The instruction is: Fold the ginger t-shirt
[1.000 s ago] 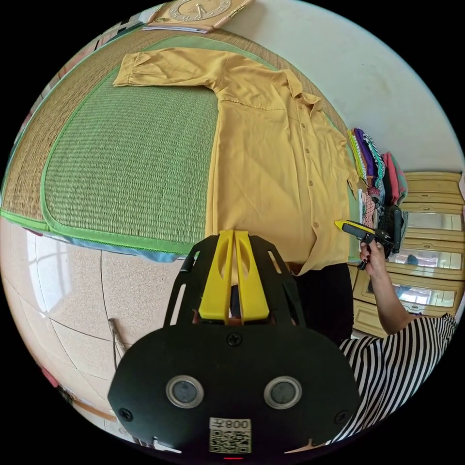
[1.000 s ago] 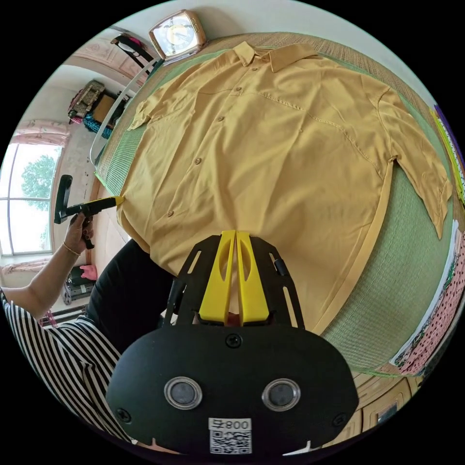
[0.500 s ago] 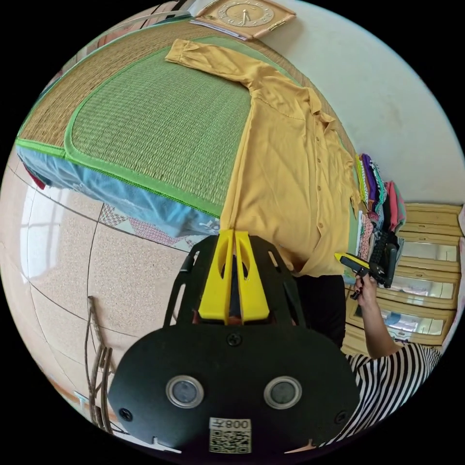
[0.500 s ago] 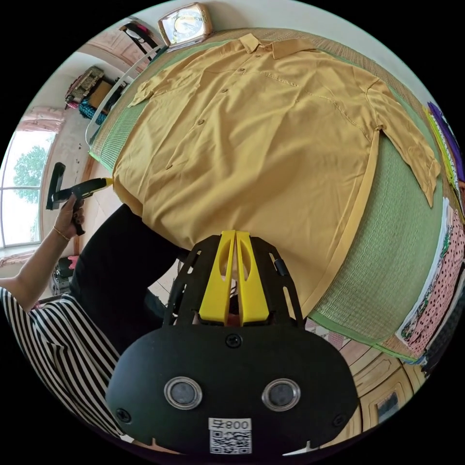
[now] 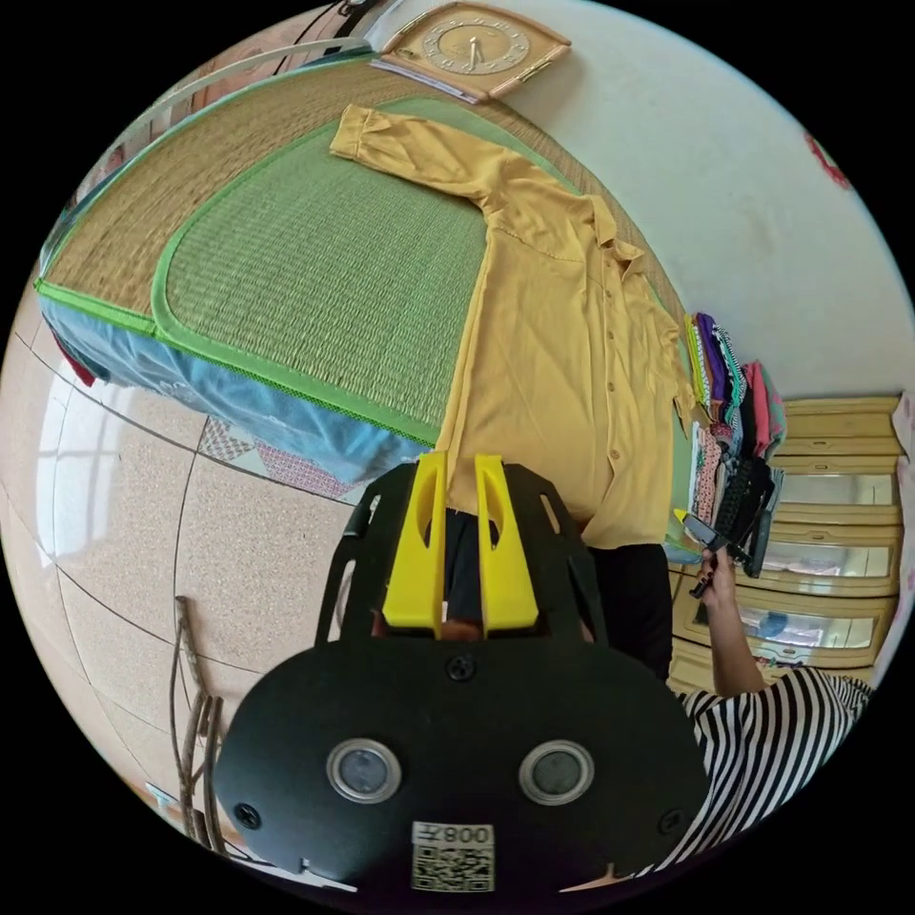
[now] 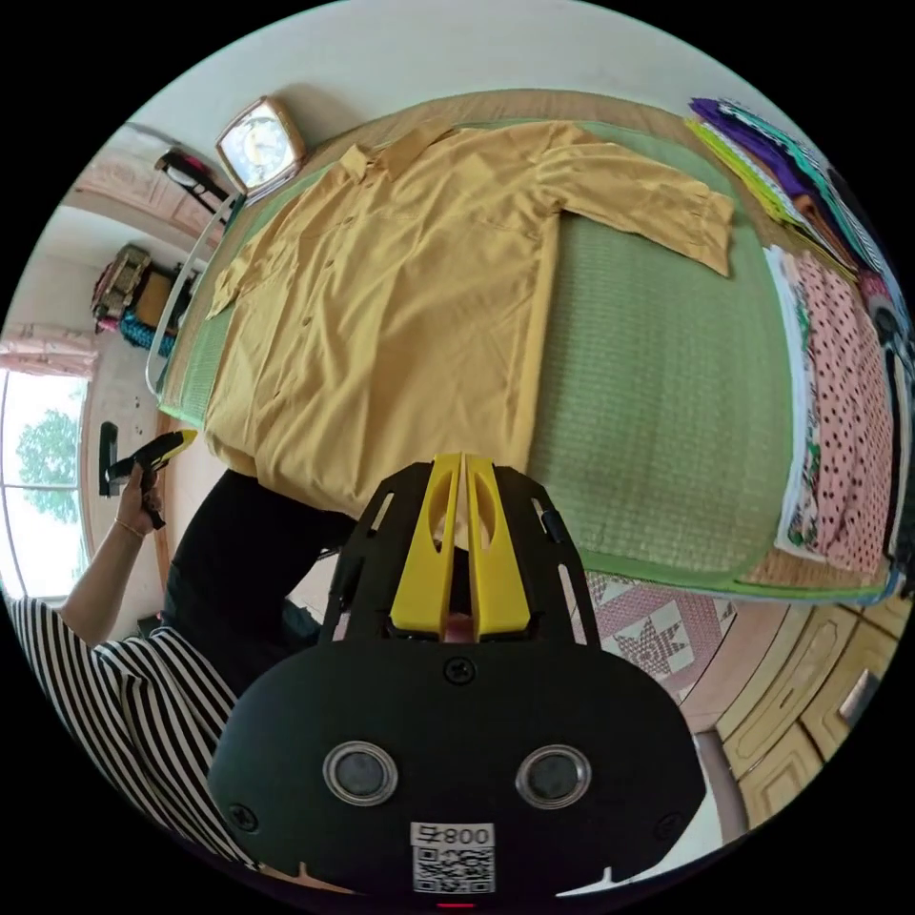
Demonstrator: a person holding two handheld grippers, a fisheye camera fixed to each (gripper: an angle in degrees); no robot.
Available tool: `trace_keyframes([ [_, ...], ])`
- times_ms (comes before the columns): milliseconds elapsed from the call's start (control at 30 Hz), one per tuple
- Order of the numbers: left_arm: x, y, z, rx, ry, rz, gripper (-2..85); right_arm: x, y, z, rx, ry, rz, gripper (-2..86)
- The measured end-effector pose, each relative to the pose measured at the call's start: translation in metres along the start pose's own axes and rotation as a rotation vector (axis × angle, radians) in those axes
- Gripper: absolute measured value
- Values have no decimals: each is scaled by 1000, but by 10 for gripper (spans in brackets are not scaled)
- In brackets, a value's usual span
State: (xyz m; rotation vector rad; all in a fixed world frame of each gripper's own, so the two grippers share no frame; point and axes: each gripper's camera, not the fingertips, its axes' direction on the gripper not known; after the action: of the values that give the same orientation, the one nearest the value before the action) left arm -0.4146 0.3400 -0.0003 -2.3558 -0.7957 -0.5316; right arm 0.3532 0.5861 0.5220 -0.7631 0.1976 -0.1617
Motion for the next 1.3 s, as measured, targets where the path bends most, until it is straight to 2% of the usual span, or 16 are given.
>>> trace_keyframes([
  [133,-7,-5,15,-66,87,-58,64,23,15,-7,6,20,106,59],
  [333,0,-11,22,-91,159,-78,16,22,19,6,-64,29,136,40],
  [533,24,-13,-7,-13,105,11,8,18,20,-1,-117,11,91,8],
  [733,49,-22,-5,-51,65,40,20,23,23,-6,-124,-33,103,3],
  [933,77,-17,-25,120,7,-16,27,35,25,-33,-54,-16,172,0],
  [1100,135,-39,-20,126,40,139,15,21,-5,-52,48,-81,95,0],
  [1200,182,-71,0,75,81,256,8,-3,-51,-53,67,-49,-11,1],
  [1300,229,-103,25,11,25,349,5,-24,-100,-50,82,16,-85,1],
])
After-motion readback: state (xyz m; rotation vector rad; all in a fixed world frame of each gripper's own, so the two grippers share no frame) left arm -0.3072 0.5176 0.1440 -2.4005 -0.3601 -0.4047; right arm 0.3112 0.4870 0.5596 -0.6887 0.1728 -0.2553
